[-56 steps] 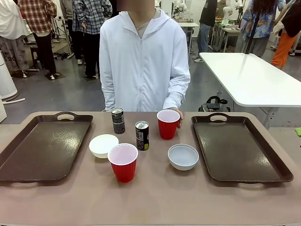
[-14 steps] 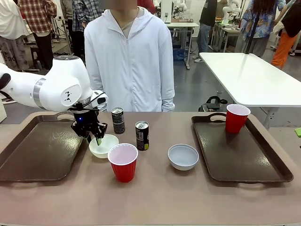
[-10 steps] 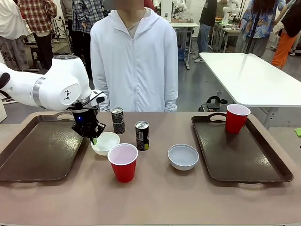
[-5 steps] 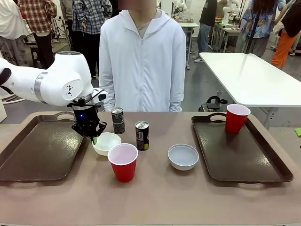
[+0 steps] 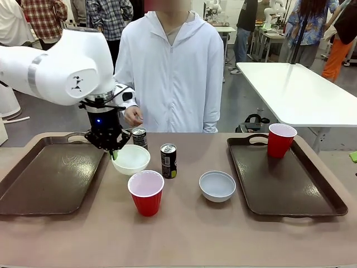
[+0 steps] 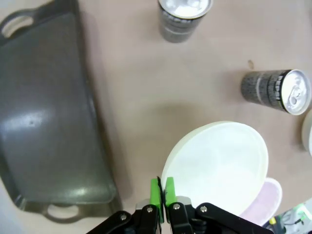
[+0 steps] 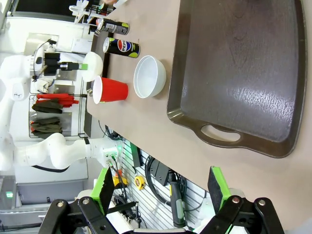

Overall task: Prepare tableware on both trays.
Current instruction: Pick up a Picnic Bowl from the table and place it on a Handle tray.

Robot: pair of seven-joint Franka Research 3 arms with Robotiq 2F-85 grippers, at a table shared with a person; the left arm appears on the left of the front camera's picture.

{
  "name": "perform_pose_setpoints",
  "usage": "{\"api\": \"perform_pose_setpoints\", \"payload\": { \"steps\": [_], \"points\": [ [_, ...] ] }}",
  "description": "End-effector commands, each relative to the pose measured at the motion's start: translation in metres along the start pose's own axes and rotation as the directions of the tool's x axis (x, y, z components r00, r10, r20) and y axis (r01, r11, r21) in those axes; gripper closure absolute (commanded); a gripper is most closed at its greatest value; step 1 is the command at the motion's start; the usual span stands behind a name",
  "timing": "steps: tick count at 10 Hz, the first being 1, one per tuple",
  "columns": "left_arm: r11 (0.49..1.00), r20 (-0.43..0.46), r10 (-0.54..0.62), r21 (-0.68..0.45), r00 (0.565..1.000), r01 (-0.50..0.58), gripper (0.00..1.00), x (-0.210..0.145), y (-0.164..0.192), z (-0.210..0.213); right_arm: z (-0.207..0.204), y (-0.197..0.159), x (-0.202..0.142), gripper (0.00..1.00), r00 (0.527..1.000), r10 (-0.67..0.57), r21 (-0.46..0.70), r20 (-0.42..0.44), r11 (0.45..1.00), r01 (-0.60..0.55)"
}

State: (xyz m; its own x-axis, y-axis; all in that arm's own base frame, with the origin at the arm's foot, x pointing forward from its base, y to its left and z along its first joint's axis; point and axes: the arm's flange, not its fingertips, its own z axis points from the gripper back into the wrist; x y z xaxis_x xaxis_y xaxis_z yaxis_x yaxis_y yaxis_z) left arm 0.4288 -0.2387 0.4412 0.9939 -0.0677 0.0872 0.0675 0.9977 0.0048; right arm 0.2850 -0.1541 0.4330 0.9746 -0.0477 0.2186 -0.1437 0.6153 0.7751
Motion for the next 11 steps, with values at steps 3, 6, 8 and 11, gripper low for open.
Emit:
{"api": "perform_pose_setpoints", "payload": {
  "steps": [3,6,8,11],
  "points": [
    [0.995,0.026,0.086,0.054,0.996,-0.087,1.00,-0.020,0.055,0.017,0.000,-0.001,0.001,0.00,1.000,0.008,0.017,0.009,1.000,-0.008],
    [0.986,0.051,0.145,0.076,0.988,-0.148,1.00,-0.028,0.103,0.042,0.000,-0.001,0.001,0.00,1.000,0.008,0.017,0.009,1.000,-0.008],
    [0.969,0.060,0.222,0.098,0.973,-0.227,1.00,-0.021,0.141,0.056,0.000,-0.001,0.001,0.00,1.000,0.008,0.017,0.009,1.000,-0.008],
    [0.953,0.004,0.298,0.049,0.955,-0.298,1.00,-0.001,0.203,0.060,0.000,-0.001,0.001,0.00,1.000,0.008,0.017,0.009,1.000,-0.008]
  ]
}}
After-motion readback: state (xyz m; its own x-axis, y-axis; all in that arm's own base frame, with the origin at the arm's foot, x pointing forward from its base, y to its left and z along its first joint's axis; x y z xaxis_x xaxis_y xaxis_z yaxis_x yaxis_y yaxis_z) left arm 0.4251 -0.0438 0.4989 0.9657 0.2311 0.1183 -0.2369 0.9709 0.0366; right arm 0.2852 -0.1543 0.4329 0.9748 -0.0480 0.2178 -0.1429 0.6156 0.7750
